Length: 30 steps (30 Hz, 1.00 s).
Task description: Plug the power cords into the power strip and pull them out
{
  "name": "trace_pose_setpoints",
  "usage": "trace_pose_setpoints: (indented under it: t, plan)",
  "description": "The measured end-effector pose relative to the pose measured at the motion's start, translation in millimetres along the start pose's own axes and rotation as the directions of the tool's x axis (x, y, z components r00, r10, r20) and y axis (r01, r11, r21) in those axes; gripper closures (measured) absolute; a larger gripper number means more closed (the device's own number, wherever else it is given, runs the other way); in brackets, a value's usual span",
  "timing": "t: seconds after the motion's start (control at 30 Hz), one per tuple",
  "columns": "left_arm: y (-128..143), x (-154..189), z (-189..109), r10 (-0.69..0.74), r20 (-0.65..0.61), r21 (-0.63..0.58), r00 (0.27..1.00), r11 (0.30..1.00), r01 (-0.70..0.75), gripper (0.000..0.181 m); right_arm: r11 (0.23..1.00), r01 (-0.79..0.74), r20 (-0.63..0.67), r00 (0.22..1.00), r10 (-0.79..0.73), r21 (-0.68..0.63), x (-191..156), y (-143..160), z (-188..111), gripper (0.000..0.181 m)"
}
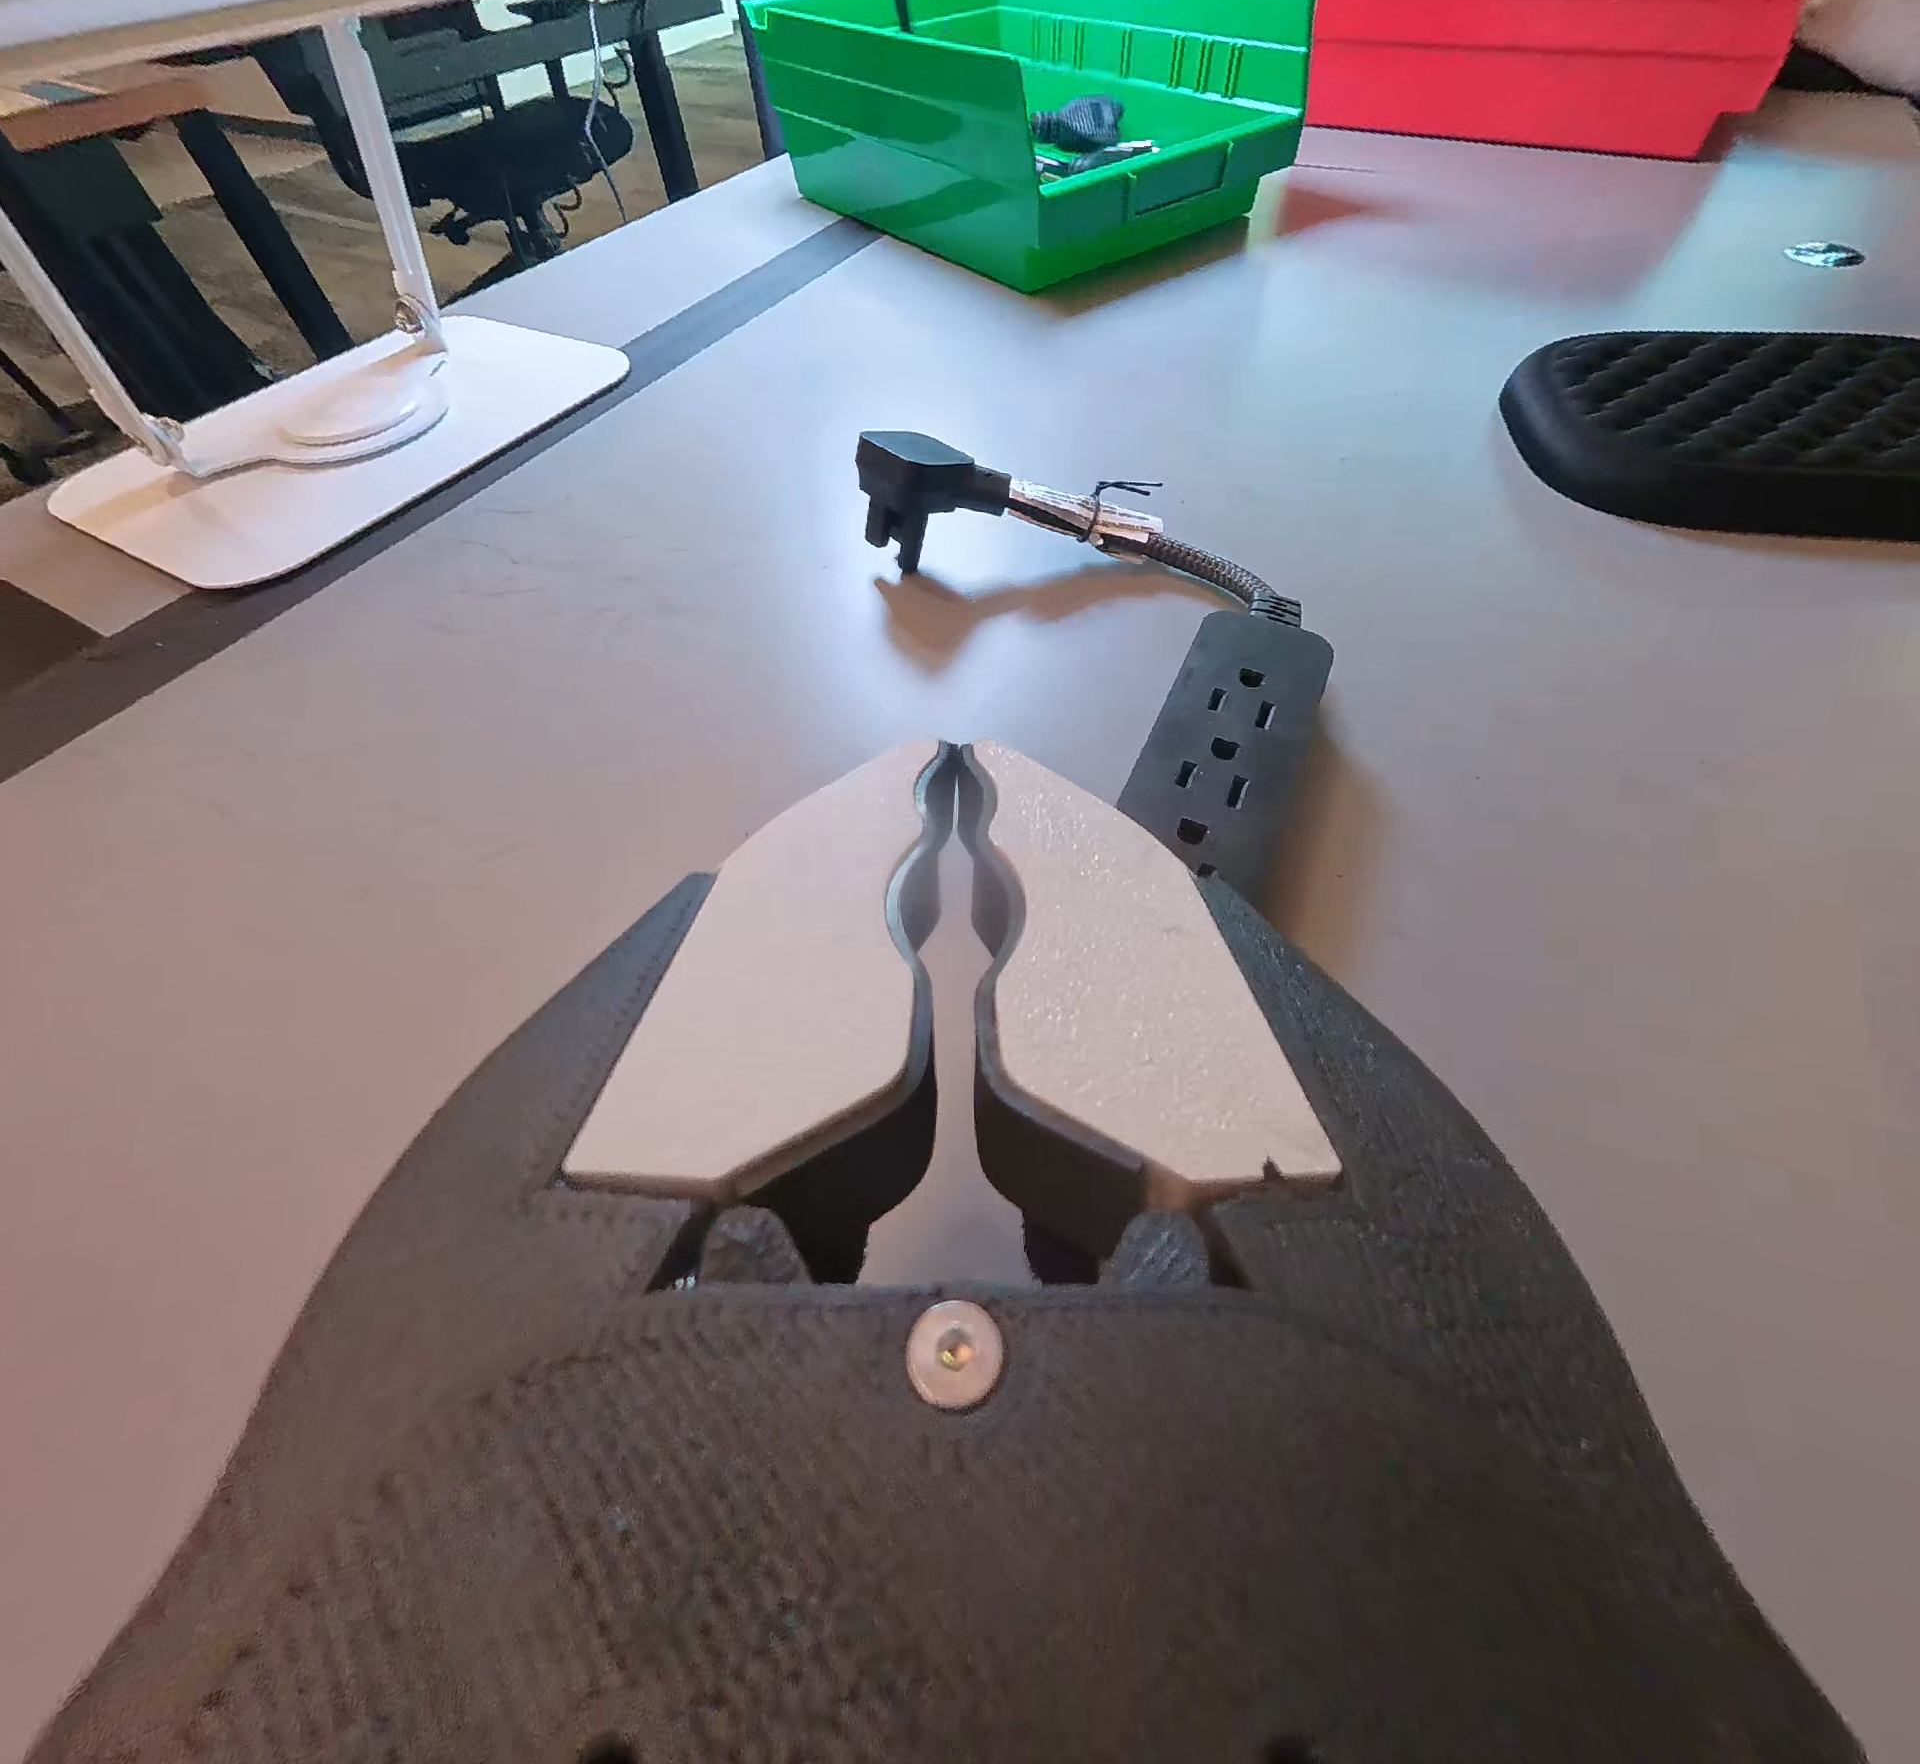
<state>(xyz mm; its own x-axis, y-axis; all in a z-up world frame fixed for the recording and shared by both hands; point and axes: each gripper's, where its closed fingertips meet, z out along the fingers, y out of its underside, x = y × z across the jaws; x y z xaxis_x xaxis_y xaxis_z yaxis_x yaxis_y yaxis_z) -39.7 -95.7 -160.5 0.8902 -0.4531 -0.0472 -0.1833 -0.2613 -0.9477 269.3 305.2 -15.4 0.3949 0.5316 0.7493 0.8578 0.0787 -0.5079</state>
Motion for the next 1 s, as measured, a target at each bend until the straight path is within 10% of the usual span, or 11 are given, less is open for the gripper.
trace_pose_setpoints:
  t: [0.33,0.5,0.73,0.93,1.0]
  plan:
    - [14,10,10,-0.085,-0.081,-0.081,0.993,0.994,0.079,0.147,0.935,-0.178,0.083,0.974,0.213,-0.308,-14,88,113,0.134]
    - [20,15,10,-0.107,-0.112,-0.121,0.988,0.988,0.093,0.136,0.964,-0.176,0.081,0.978,0.195,-0.199,1,78,119,0.107]
    - [27,30,9,-0.081,-0.209,-0.201,0.975,0.979,0.038,0.127,0.908,-0.371,0.276,0.909,0.312,0.194,-15,-14,43,0.099]
    - [37,40,7,-0.056,-0.254,-0.272,0.965,0.962,-0.015,0.126,0.735,-0.469,0.631,0.772,0.071,0.49,-130,-114,-75,0.181]
    - [41,43,7,-0.034,-0.254,-0.298,0.967,0.953,-0.045,0.125,0.703,-0.49,0.733,0.678,-0.066,0.516,-186,-136,-114,0.181]
